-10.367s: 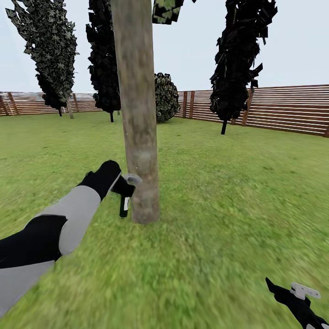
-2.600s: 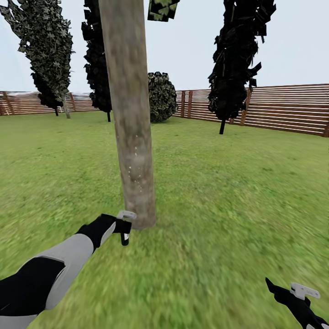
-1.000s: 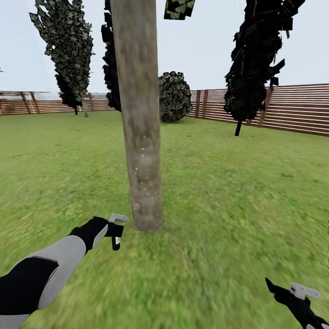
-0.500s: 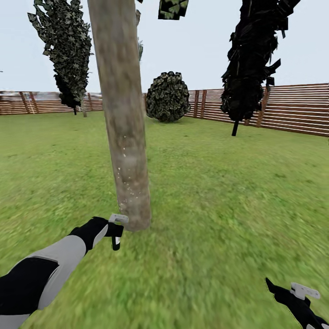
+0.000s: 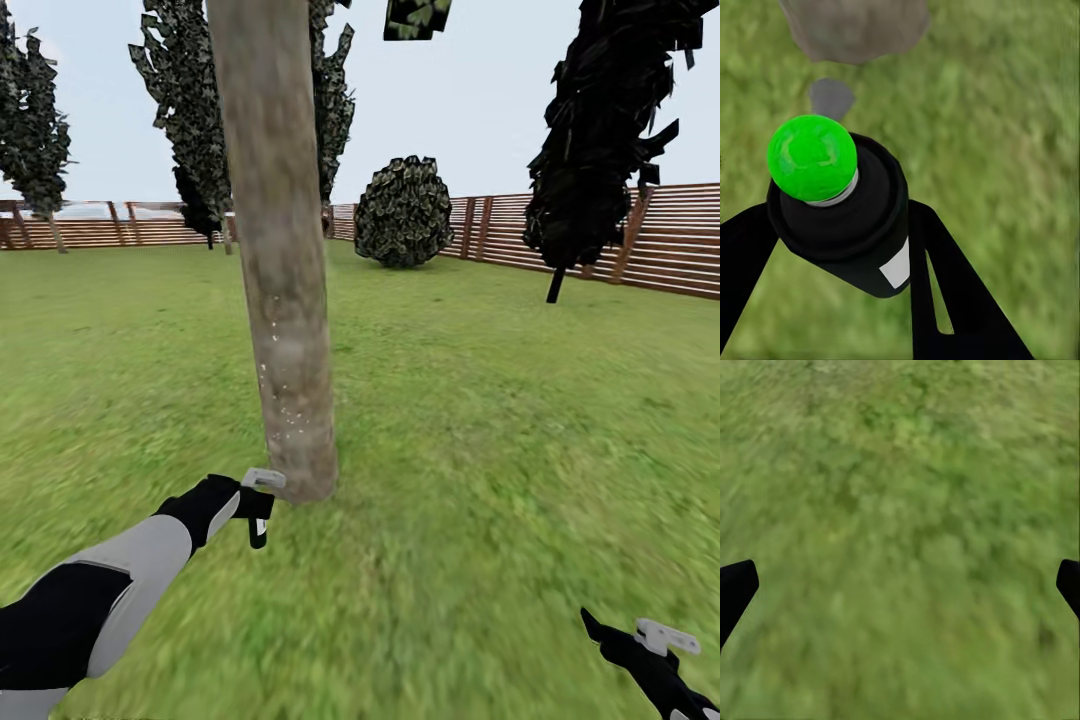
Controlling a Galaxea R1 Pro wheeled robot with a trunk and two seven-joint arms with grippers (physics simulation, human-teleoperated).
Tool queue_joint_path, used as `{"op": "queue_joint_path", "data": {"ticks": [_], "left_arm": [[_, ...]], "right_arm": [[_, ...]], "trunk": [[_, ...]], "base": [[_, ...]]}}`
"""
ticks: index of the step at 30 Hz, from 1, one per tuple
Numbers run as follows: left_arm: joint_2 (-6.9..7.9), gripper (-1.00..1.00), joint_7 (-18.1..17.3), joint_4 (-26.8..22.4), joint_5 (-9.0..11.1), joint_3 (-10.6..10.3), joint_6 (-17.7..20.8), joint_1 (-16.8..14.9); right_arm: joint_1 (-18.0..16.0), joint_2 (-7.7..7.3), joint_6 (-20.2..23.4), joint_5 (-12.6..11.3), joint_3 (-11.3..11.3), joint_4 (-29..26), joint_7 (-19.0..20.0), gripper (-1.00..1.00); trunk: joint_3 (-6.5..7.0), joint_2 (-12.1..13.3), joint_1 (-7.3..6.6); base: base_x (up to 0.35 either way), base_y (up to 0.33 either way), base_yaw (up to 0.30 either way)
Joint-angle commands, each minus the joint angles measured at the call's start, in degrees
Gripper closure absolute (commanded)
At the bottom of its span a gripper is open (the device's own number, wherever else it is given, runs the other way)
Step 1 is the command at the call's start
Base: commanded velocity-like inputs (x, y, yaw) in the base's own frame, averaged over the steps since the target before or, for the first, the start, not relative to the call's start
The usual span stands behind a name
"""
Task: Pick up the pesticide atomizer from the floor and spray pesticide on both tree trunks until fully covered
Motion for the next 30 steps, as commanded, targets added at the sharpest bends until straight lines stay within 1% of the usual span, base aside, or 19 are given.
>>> {"op": "queue_joint_path", "data": {"ticks": [1, 7, 14, 25, 30], "left_arm": [[0.03, 1.00, -0.1, -0.1, 0.3, -0.5, 0.3, 0.0], [-0.02, 1.00, -0.1, -0.1, 0.3, -0.5, 0.3, 0.0], [-0.57, 1.00, -0.1, 0.6, 0.3, -0.5, 0.3, 0.0], [-0.59, 1.00, -0.1, 0.6, 0.3, -0.5, 0.2, 0.0], [-0.59, 1.00, -0.1, 0.6, 0.3, -0.5, 0.2, 0.0]], "right_arm": [[0.0, -0.03, 0.0, -0.2, -0.4, 0.1, 0.5, -1.00], [0.0, -0.05, 0.0, -0.2, -0.4, 0.1, 0.5, -1.00], [0.0, -0.03, 0.0, -0.2, -0.4, 0.1, 0.5, -1.00], [0.0, -0.05, 0.0, -0.2, -0.4, 0.1, 0.5, -1.00], [0.0, -0.05, 0.0, -0.2, -0.4, 0.1, 0.5, -1.00]], "trunk": [[-0.06, 0.0, 0.00], [-0.06, 0.0, 0.00], [-0.06, 0.0, 0.00], [-0.06, 0.0, 0.00], [-0.06, 0.0, 0.00]], "base": [[0.156, -0.311, 0.275], [0.150, -0.311, 0.275], [0.018, -0.325, 0.266], [0.000, -0.327, 0.028], [0.000, -0.327, 0.204]]}}
